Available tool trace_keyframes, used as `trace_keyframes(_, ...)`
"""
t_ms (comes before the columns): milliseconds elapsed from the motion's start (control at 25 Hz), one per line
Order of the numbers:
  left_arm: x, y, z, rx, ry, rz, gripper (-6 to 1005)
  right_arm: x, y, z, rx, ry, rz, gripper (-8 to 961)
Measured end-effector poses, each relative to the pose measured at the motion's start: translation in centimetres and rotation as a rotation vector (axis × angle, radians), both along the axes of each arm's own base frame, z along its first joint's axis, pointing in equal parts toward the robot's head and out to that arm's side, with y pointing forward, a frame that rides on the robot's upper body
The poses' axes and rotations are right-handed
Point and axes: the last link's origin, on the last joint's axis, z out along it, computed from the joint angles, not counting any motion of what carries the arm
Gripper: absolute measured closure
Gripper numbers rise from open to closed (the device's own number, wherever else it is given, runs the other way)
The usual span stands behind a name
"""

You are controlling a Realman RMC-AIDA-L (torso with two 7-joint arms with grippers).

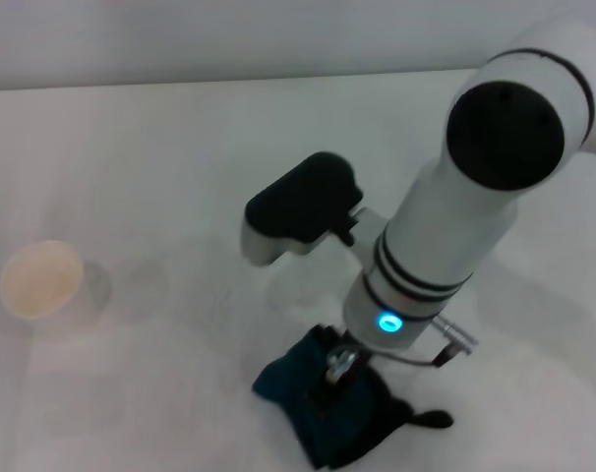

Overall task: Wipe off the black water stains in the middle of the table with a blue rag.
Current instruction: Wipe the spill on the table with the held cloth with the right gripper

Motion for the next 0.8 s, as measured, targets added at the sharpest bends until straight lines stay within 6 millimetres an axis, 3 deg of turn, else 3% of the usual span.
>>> trace_keyframes(320, -0.1, -0.3, -0.1, -0.008, 0.002, 0.003, 164, -0.4, -0.6, -0.7, -0.024, 0.018, 0.022, 864)
trace_keyframes(640, -0.1, -0.7, -0.5, -0.007, -0.018, 0.011, 165, 0.8, 3.3, 2.5, 0.118, -0.052, 0.039, 865)
trace_keyframes(800, -0.1, -0.7, -0.6, -0.004, -0.019, 0.013, 165, 2.5, 4.8, 4.7, 0.187, -0.090, 0.011, 867)
